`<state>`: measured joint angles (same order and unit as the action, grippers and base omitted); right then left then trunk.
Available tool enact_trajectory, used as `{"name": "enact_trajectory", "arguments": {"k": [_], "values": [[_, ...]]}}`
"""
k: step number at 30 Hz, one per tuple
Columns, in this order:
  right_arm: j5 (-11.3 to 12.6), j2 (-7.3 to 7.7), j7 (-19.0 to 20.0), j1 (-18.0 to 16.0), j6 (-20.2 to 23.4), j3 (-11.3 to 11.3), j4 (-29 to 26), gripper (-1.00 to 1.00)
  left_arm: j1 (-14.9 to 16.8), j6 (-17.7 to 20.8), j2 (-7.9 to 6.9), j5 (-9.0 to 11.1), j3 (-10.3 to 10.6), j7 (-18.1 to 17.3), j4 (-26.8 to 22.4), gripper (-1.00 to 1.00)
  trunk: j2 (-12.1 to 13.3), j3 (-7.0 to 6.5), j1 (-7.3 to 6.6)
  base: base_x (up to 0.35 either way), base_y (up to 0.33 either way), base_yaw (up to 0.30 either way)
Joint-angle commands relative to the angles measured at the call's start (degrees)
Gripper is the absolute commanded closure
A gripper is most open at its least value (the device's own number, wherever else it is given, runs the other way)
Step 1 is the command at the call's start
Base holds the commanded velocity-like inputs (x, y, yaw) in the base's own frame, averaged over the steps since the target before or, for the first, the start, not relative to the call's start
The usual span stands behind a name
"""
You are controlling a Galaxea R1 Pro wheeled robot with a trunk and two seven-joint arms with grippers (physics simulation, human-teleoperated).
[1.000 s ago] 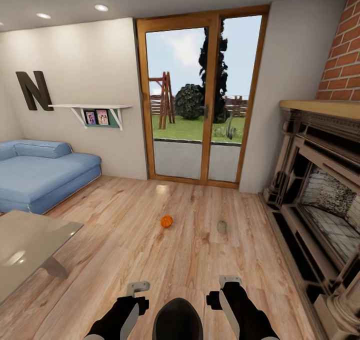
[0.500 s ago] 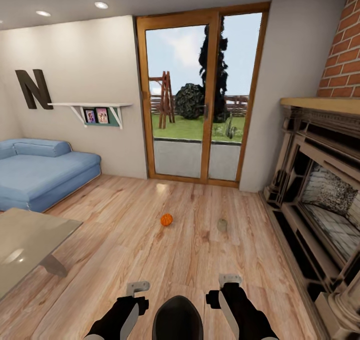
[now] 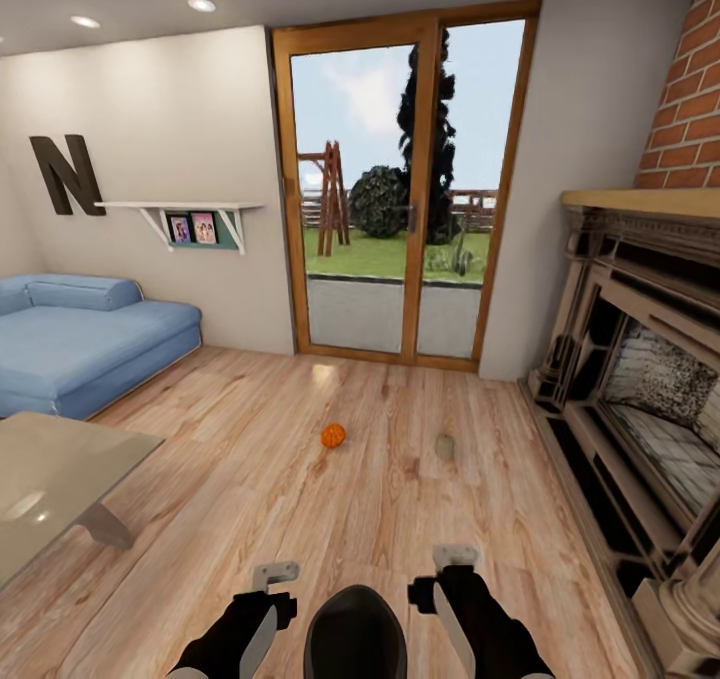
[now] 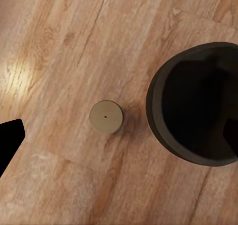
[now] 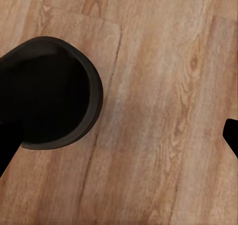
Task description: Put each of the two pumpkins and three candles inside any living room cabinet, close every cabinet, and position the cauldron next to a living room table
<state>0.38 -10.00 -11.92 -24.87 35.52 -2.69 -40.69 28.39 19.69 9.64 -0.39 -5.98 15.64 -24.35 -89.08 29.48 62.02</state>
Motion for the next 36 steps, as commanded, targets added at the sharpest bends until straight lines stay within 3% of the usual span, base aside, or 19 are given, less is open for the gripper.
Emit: {"name": "enact_trajectory", "arguments": {"k": [1, 9, 22, 36], "values": [[0.0, 0.0, 0.0, 0.0, -0.4, -0.6, 0.0, -1.0, 0.0, 0.0, -0.02, 0.0, 0.0, 0.0, 0.0, -1.0, -0.4, 0.18, 0.23, 0.0, 0.0, 0.0], [0.1, 0.0, 0.0, 0.0, -1.3, -3.7, 0.0, -1.0, 0.0, 0.0, 0.03, 0.0, 0.0, 0.0, 0.0, -1.0, -3.6, 1.62, 1.98, 0.0, 0.0, 0.0], [0.3, 0.0, -0.2, 0.0, -4.5, -3.9, 0.0, -1.0, 0.0, 0.0, 0.12, 0.1, 0.0, 0.0, 0.0, -1.0, -8.8, 3.95, 4.84, 0.0, 0.0, 0.0], [2.4, 0.0, 0.0, 0.0, -7.6, -3.9, 1.2, -1.0, 0.0, 0.2, 0.12, 0.3, -0.1, -0.2, 0.0, -1.0, -14.5, 6.47, 7.91, 0.0, 0.0, 0.0]]}}
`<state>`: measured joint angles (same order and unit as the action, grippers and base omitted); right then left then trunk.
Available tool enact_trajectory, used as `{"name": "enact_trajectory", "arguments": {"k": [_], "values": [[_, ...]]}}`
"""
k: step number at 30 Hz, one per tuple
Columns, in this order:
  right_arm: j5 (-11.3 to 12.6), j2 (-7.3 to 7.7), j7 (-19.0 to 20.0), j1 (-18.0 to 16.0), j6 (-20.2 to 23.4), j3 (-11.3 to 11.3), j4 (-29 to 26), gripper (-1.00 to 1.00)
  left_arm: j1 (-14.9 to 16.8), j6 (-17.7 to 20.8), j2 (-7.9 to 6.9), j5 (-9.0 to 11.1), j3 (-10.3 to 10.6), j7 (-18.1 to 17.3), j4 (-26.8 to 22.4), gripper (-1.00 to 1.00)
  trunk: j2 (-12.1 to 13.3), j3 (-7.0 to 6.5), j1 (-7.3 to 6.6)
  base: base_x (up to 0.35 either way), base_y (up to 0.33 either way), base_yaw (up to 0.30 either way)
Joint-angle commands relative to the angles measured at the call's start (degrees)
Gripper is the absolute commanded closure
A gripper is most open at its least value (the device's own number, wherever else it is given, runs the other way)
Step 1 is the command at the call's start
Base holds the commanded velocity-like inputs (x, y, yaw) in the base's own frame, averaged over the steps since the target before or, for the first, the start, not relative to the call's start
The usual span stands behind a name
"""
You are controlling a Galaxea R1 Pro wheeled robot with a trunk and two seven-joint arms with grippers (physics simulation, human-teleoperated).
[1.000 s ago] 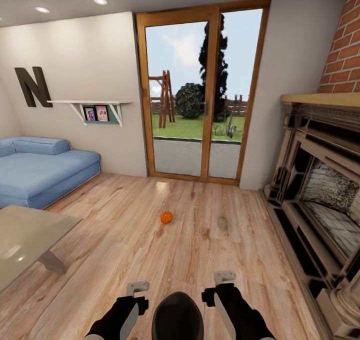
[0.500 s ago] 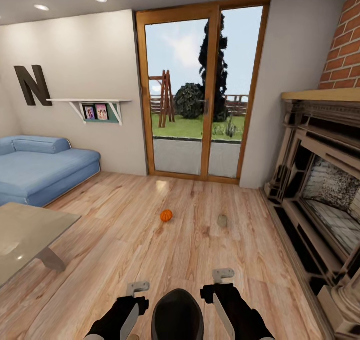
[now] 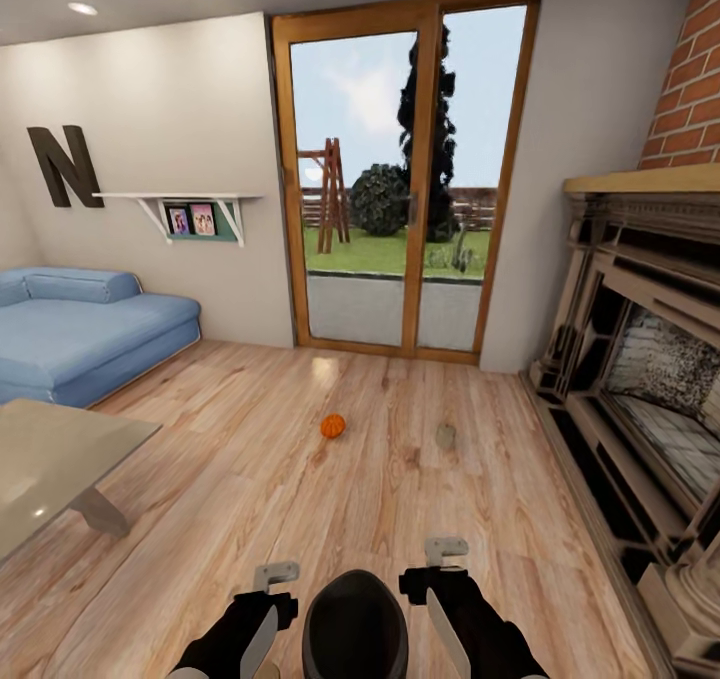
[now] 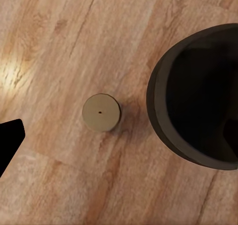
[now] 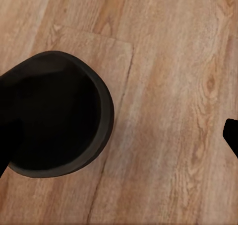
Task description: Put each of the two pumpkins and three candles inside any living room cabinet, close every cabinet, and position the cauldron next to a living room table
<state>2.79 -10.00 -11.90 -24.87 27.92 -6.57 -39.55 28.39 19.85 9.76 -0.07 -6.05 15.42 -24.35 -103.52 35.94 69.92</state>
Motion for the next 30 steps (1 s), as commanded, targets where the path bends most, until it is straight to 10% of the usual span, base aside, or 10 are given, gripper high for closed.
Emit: {"name": "enact_trajectory", "arguments": {"k": [1, 9, 17, 30], "values": [[0.0, 0.0, 0.0, 0.0, -0.1, 0.0, 0.2, -1.0, 0.0, 0.0, 0.0, 0.0, 0.0, 0.0, 0.0, -1.0, -0.4, 0.18, 0.23, 0.0, 0.0, 0.0], [0.0, 0.0, 1.2, 0.0, -0.6, -0.1, 0.9, -1.0, 0.0, 0.3, -0.06, 0.2, -0.1, -1.1, 0.1, -1.0, -3.6, 1.62, 1.98, 0.0, 0.0, 0.0], [0.0, 0.0, 5.3, 0.0, -0.6, -0.1, 1.0, -1.0, 0.0, 0.7, -0.22, 0.2, -0.1, -9.9, 0.1, -1.0, -6.8, 3.06, 3.74, 0.0, 0.0, 0.0], [0.0, 0.0, 5.8, 0.0, -0.7, -0.1, 1.0, -1.0, 0.0, 0.6, -0.2, 0.2, -0.2, -11.0, 0.2, -1.0, -12.0, 5.39, 6.6, 0.0, 0.0, 0.0]]}}
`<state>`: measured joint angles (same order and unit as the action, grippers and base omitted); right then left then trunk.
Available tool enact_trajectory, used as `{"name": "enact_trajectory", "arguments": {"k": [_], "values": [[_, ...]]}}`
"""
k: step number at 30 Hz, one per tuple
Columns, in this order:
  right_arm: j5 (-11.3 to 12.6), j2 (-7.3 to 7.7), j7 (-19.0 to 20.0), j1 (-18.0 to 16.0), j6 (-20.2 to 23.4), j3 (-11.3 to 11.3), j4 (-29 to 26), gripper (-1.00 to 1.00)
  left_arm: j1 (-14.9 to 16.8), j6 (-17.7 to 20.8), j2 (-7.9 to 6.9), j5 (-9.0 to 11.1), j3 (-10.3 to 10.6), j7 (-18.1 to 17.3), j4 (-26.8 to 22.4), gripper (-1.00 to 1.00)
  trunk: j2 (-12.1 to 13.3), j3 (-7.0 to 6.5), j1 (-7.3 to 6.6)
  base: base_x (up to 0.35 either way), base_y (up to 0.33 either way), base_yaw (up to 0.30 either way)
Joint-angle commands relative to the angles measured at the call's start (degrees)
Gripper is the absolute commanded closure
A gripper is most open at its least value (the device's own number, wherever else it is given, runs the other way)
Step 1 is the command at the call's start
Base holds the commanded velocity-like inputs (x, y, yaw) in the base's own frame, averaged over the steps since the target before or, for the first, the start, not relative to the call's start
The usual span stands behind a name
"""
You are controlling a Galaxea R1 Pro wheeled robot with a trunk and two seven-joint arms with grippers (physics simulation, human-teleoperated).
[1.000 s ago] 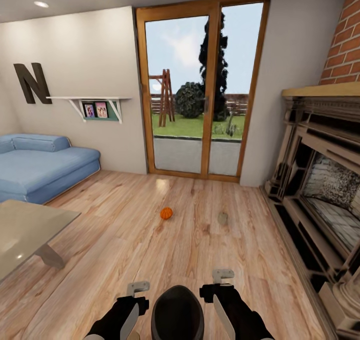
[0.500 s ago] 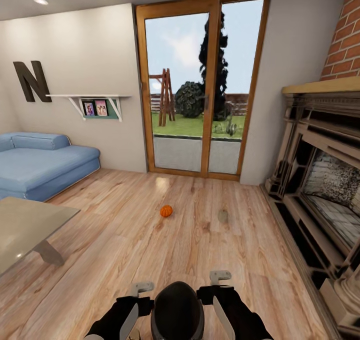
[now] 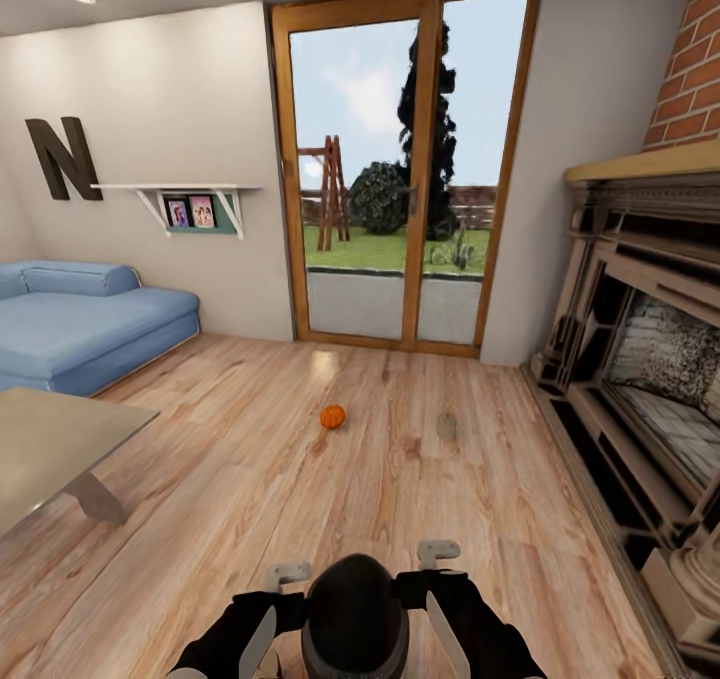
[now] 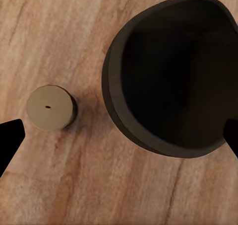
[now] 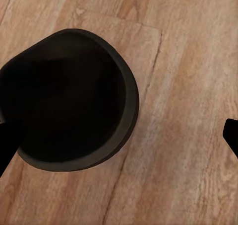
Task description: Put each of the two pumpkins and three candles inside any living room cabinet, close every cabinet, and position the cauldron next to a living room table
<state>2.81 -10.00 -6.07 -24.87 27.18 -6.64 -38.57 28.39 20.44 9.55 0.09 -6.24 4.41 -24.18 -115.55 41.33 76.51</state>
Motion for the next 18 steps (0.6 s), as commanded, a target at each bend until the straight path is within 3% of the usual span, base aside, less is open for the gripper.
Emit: {"name": "enact_trajectory", "arguments": {"k": [1, 18], "values": [[0.0, 0.0, 0.0, 0.0, 0.0, 0.0, 0.1, -1.0, 0.0, 0.0, 0.01, 0.0, 0.0, 0.0, 0.0, -1.0, -0.4, 0.18, 0.23, 0.0, 0.0, 0.0], [0.0, 0.0, 0.0, 0.0, -0.1, -0.1, 1.6, -1.0, 0.0, -0.2, 0.05, 0.0, 0.1, 0.0, 0.1, -1.0, -7.2, 3.24, 3.96, 0.0, 0.0, 0.0]]}}
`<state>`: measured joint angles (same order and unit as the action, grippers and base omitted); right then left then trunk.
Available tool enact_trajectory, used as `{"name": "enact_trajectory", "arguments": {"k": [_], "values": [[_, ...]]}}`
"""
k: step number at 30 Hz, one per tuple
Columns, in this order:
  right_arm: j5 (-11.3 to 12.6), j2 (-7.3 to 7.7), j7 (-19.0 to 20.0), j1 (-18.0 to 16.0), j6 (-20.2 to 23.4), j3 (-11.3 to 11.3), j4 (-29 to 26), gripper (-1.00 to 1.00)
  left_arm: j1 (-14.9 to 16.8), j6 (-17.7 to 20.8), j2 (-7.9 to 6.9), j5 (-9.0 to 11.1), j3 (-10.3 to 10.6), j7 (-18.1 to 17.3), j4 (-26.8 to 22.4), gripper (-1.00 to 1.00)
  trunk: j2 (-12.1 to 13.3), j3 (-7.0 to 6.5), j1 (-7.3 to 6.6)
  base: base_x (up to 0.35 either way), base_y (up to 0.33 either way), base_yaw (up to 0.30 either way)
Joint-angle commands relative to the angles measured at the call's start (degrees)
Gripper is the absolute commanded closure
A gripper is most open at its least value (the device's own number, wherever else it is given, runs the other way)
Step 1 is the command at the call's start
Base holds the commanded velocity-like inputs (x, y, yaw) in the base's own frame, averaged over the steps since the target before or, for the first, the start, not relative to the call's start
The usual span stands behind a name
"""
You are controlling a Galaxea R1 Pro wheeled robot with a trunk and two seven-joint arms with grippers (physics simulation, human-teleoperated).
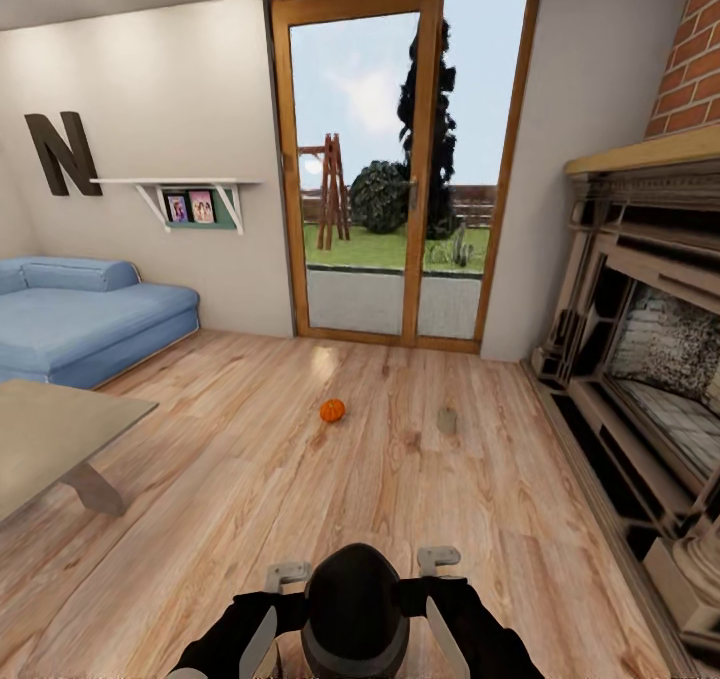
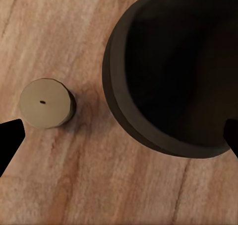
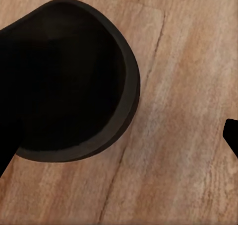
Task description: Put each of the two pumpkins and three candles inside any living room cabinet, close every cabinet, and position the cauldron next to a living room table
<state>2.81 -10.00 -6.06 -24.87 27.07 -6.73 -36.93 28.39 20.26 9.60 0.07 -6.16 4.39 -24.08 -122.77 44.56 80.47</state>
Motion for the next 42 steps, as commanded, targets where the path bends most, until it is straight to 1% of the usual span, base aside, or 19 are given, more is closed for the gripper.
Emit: {"name": "enact_trajectory", "arguments": {"k": [1, 23, 32, 36, 42], "values": [[0.0, 0.0, 0.0, 0.0, 0.0, 0.0, 0.0, -1.0, 0.0, 0.0, 0.03, 0.0, 0.0, 0.0, 0.0, -1.0, -0.4, 0.18, 0.23, 0.0, 0.0, 0.0], [0.1, 0.0, 0.0, 0.0, -0.1, 0.0, 0.0, -1.0, 0.0, 0.0, 0.03, -0.1, 0.0, -0.1, 0.0, -1.0, -9.2, 4.13, 5.06, 0.0, 0.0, 0.0], [0.1, 0.0, 0.0, 0.0, -0.1, 0.0, 0.0, -1.0, 0.0, 0.1, 0.07, 0.0, 0.0, -0.2, -0.3, -1.0, -9.2, 4.13, 5.06, 0.0, 0.0, 0.0], [0.3, 0.0, -0.1, -0.1, 0.1, -0.2, -0.6, -1.0, 0.0, 0.5, 0.18, 0.1, 0.0, -0.2, -1.5, -1.0, -9.2, 4.13, 5.06, 0.0, 0.0, 0.0], [2.3, 0.0, -0.1, -0.2, 0.1, -0.3, -0.8, -1.0, 0.1, 2.0, 0.25, 0.1, 0.0, -0.2, -2.5, -1.0, -9.2, 4.13, 5.06, 0.114, -0.001, 0.0]]}}
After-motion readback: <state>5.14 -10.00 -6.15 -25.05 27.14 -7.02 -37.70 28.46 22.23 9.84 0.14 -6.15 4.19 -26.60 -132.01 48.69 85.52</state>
